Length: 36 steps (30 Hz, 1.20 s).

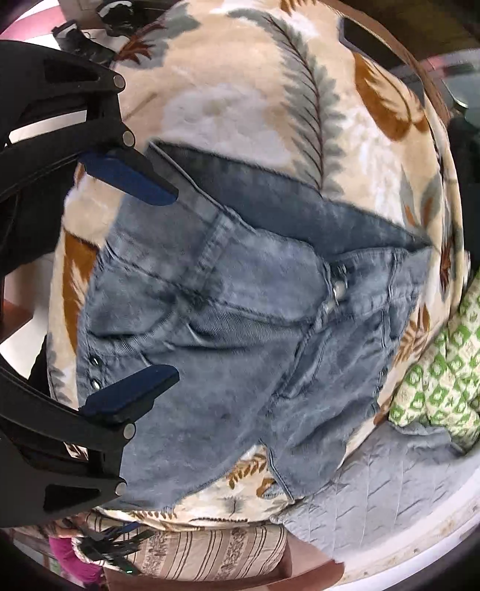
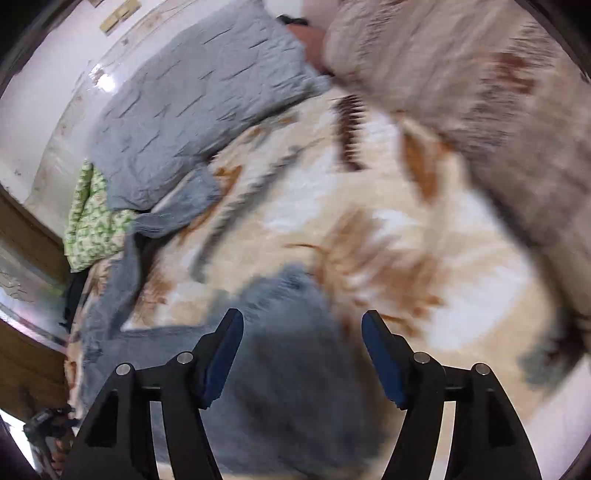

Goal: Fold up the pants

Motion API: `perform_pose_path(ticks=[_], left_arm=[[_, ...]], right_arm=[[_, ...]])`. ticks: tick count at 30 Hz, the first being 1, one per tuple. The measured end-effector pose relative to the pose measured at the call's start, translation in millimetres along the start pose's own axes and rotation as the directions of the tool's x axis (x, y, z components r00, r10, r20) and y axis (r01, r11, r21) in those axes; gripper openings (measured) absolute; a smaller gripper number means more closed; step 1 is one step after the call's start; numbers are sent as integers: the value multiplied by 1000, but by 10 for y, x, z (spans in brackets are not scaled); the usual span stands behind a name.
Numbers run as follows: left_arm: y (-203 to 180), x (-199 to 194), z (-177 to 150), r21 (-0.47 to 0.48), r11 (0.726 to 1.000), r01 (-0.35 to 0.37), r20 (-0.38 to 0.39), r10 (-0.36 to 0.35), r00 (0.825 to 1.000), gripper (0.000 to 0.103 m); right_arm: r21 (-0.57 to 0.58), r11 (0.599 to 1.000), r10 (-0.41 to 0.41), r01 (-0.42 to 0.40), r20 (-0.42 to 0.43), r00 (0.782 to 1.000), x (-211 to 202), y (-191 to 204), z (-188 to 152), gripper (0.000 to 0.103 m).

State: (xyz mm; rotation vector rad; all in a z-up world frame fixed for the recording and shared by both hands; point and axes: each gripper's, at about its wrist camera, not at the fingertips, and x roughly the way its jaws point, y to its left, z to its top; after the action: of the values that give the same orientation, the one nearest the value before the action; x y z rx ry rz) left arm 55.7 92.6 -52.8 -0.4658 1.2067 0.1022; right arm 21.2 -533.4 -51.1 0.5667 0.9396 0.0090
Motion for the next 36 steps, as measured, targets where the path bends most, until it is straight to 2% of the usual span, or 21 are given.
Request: perform_pose_path(ticks=[3, 6, 12, 16, 19, 20, 21, 22, 23, 24, 26, 28, 29, 31, 33, 34, 36], left_arm=[[-84, -16, 220, 28, 999, -25, 30, 24, 999, 89], [3, 34, 526, -7, 999, -42, 25, 42, 999, 89], [151, 310, 1109, -130, 991, -40, 15, 42, 999, 89], [136, 531, 1301, -158, 987, -23, -9, 21, 1000, 89], [60, 667, 1353, -130, 991, -39, -21, 36, 999, 89], [42, 705, 1376, -123, 991, -46, -24, 43, 999, 89], [19, 736, 1384, -118, 992, -45, -25, 42, 999, 89], [0, 755, 1400, -115, 992, -44, -22, 42, 999, 89], [-19, 762, 1410, -113, 993, -46, -16, 45, 999, 89], [-45, 759, 1421, -109, 993, -43, 2, 44, 999, 89], [-72, 777, 1439, -104, 993, -56, 29, 59, 998, 89], [-87, 895, 1451, -105, 991, -85, 18, 87, 996, 89], [-93, 973, 1452, -103, 988, -117, 6, 118, 993, 89], [-137, 1045, 1464, -74, 984, -165, 10, 166, 986, 89], [-146, 994, 1474, -66, 985, -160, -3, 160, 987, 89], [-85, 914, 1487, -91, 988, -121, -11, 121, 993, 88], [91, 682, 1535, -152, 985, -81, 29, 86, 996, 88]], right_arm=[[-58, 998, 32, -34, -38, 999, 278, 344, 119, 69], [-119, 992, 44, -50, -58, 997, 552, 666, 372, 69], [20, 989, 147, -146, -75, 986, 1315, 938, 1098, 69], [44, 995, 98, -94, -82, 992, 2054, 1103, 1512, 69], [13, 998, 56, -55, -105, 993, 2407, 1177, 1564, 70], [-40, 998, 35, -39, -113, 993, 2483, 1261, 1536, 61], [-135, 990, 16, -28, -87, 996, 2451, 1393, 1505, 43], [-185, 982, 22, -39, -94, 995, 2433, 1464, 1491, 16], [-248, 968, 17, -42, -104, 994, 2387, 1552, 1490, 15], [-286, 957, 22, -42, -72, 997, 2264, 1582, 1517, 15], [-302, 953, 20, -21, -7, 1000, 2055, 1509, 1620, 15], [-260, 964, -52, 59, 31, 998, 1968, 1243, 1768, 15], [-241, 965, -96, 99, 27, 995, 2000, 1125, 1804, 15], [-216, 966, -154, 141, -44, 987, 2149, 926, 1788, 16], [-202, 970, -158, 136, -98, 983, 2216, 864, 1679, 19], [-180, 975, -146, 131, -77, 986, 2136, 859, 1656, 25], [-132, 989, -77, 69, -53, 996, 1972, 832, 1705, 39]])
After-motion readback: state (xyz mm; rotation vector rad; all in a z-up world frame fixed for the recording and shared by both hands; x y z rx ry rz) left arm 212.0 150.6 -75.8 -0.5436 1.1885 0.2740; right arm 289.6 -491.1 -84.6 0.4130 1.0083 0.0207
